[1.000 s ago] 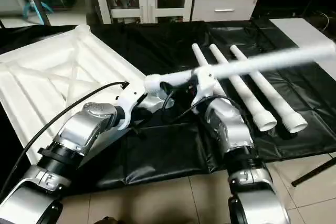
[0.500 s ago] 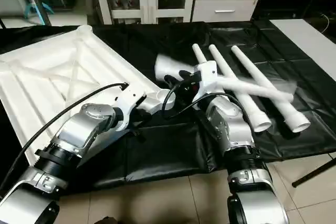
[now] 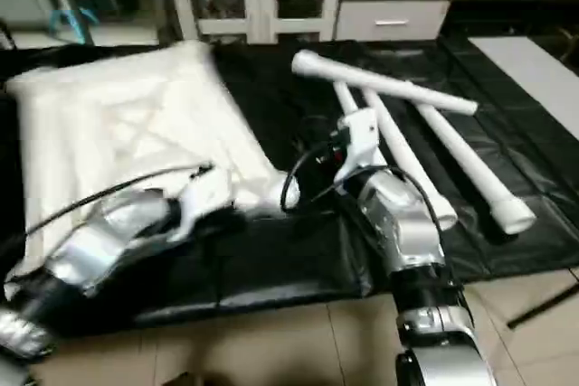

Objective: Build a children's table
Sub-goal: Move to table

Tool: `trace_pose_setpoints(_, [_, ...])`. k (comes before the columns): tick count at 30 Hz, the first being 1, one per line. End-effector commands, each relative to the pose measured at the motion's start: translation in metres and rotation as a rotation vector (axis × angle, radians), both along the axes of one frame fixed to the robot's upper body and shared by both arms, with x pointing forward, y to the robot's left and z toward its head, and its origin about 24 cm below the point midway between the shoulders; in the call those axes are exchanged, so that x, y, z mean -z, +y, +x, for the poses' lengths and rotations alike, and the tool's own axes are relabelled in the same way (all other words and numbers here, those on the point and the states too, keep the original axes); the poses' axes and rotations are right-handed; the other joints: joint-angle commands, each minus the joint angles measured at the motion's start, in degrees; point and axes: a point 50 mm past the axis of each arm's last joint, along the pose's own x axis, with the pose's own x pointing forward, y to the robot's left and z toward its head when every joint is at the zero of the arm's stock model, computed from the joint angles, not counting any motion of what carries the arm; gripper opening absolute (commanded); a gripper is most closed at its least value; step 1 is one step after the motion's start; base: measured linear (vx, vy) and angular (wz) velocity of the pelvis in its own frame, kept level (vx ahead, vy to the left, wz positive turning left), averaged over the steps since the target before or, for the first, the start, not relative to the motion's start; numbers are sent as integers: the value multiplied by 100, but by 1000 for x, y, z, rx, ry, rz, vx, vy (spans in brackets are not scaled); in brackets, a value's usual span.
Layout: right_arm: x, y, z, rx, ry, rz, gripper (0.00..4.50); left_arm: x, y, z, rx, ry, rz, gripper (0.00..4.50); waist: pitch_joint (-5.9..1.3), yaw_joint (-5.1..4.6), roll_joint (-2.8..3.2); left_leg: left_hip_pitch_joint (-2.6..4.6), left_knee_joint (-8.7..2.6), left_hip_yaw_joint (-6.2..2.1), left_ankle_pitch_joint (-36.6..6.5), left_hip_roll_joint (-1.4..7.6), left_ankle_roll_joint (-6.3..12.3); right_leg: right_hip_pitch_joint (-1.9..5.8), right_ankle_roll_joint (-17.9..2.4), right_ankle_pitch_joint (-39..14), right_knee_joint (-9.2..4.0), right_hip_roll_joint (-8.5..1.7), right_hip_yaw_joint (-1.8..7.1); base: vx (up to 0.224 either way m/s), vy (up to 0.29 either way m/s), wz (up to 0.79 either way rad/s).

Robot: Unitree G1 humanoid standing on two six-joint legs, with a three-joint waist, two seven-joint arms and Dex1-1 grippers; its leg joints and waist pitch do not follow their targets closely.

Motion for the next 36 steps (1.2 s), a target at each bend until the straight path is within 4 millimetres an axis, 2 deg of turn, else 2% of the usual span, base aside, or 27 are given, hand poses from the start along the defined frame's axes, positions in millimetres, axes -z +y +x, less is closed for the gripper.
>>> trace_pose_setpoints(1, [-4,-2,-2,14,-13,15,111,13,-10,-11,118,-16,84,0,-394,-60,21,197,-423,-19,-830,257,101,210,-1323,-19,-361,-228,204,0,0,0])
trace_pose_setpoints(4, [-1,-1,-6,13,-10,16,87,19,-3,-12,117,-26,111,0,-397,-60,13,164,-425,-24,-758,239,50,237,-1242,107,-348,-232,214,0,0,0])
trace_pose_setpoints(5, [-1,0,-7,14,-9,18,72,19,-1,-11,105,-25,107,0,-403,-71,1,146,-423,-25,-719,227,40,258,-1224,185,-336,-236,219,0,0,0])
trace_pose_setpoints(6, [0,1,-9,16,-5,23,68,20,2,-10,97,-37,94,0,-401,-81,-38,123,-424,-29,-691,217,63,277,-1201,169,-340,-242,219,0,0,0])
trace_pose_setpoints(7, [0,1,-9,16,-5,23,63,20,2,-10,97,-37,94,0,-394,-89,-34,120,-428,-25,-757,216,56,273,-1172,21,-356,-254,223,0,0,0])
trace_pose_setpoints(8, [0,1,-10,18,-4,25,53,20,3,-10,97,-42,91,0,-392,-99,-73,117,-433,-22,-803,217,56,277,-1163,-81,-368,-257,223,0,0,0])
trace_pose_setpoints(10, [2,1,-13,25,5,34,30,20,8,-6,87,-87,95,0,-376,-86,-65,118,-438,-23,-913,222,59,258,-1087,-395,-409,-268,237,0,0,0])
trace_pose_setpoints(13, [5,3,-17,26,12,38,3,20,18,-2,67,-129,110,0,-345,-97,-53,142,-486,-36,-1370,241,-103,209,-917,-1139,-477,-277,247,0,0,0])
trace_pose_setpoints(17, [7,3,-19,27,18,41,3,18,25,0,68,-147,111,0,-334,-119,-66,135,-519,-58,-1586,245,-215,187,-805,-1520,-508,-281,249,0,0,0])
trace_pose_setpoints(19, [8,3,-20,29,21,44,3,16,30,0,71,-157,118,0,-330,-148,-47,128,-528,-67,-1640,242,-248,179,-807,-1573,-510,-281,248,0,0,0])
trace_pose_setpoints(24, [9,6,-22,31,24,48,3,15,35,2,64,-180,109,0,-328,-231,-46,127,-527,-69,-1759,239,-258,154,-835,-1653,-526,-281,251,0,0,0])
trace_pose_setpoints(25, [9,7,-22,30,23,50,3,15,36,3,63,-192,111,0,-329,-234,-31,130,-525,-69,-1764,241,-257,152,-850,-1618,-528,-279,254,0,0,0])
trace_pose_setpoints(28, [9,5,-22,34,24,50,3,14,35,5,59,-208,103,0,-331,-231,-47,133,-523,-63,-1738,244,-238,152,-859,-1531,-521,-276,256,0,0,0])
trace_pose_setpoints(34, [7,5,-21,36,18,53,3,8,34,7,57,-231,53,0,-325,-234,-31,131,-528,-64,-1760,246,-249,150,-904,-1563,-520,-282,255,0,0,0])
trace_pose_setpoints(36, [7,5,-20,45,15,46,0,4,33,8,49,-241,18,53,-327,-234,-36,130,-529,-64,-1753,245,-254,150,-896,-1539,-519,-279,256,0,0,0])
